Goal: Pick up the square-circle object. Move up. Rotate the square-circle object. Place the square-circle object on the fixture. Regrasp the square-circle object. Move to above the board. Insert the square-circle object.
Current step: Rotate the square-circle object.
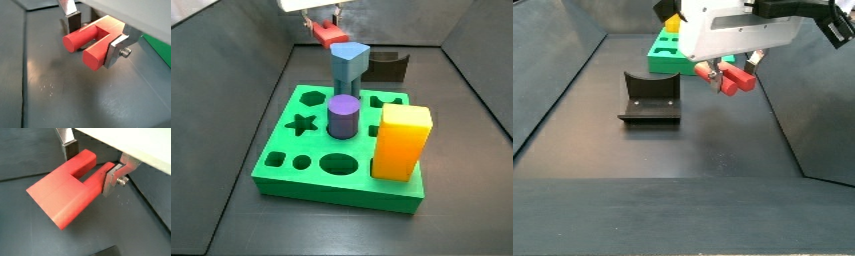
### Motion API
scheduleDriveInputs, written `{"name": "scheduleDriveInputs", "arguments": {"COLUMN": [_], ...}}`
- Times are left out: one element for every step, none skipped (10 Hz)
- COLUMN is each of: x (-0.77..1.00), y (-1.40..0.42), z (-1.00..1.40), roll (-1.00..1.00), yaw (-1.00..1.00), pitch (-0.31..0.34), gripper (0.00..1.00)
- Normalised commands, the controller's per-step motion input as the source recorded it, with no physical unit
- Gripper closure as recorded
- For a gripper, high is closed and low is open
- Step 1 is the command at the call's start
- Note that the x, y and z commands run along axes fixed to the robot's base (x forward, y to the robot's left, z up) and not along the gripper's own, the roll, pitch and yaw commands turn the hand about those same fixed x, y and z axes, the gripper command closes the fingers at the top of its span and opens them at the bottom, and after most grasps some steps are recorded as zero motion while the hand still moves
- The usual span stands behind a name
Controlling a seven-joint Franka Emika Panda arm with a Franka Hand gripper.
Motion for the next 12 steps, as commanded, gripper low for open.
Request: {"name": "scheduleDriveInputs", "arguments": {"x": [0.02, 0.02, 0.02, 0.02, 0.02, 0.02, 0.02, 0.00, 0.01, 0.02, 0.03, 0.03], "y": [0.02, 0.02, 0.02, 0.02, 0.02, 0.02, 0.02, 0.00, 0.00, 0.00, 0.00, 0.01], "z": [-0.03, -0.03, -0.03, -0.03, -0.03, -0.03, -0.03, -1.00, -1.00, -1.00, -1.00, -1.00], "roll": [-0.03, -0.03, -0.04, -0.04, -0.04, -0.04, -0.05, 0.00, 0.00, -0.01, -0.04, -0.06], "yaw": [-1.00, -1.00, -1.00, -1.00, -0.70, -0.55, -0.32, 0.00, 0.03, 0.04, 0.03, 0.02], "pitch": [-0.021, -0.023, -0.029, -0.035, -0.035, -0.035, -0.035, 0.000, -0.014, -0.029, -0.036, -0.041], "gripper": [1.00, 1.00, 1.00, 1.00, 1.00, 1.00, 1.00, 1.00, 1.00, 1.00, 1.00, 1.00]}}
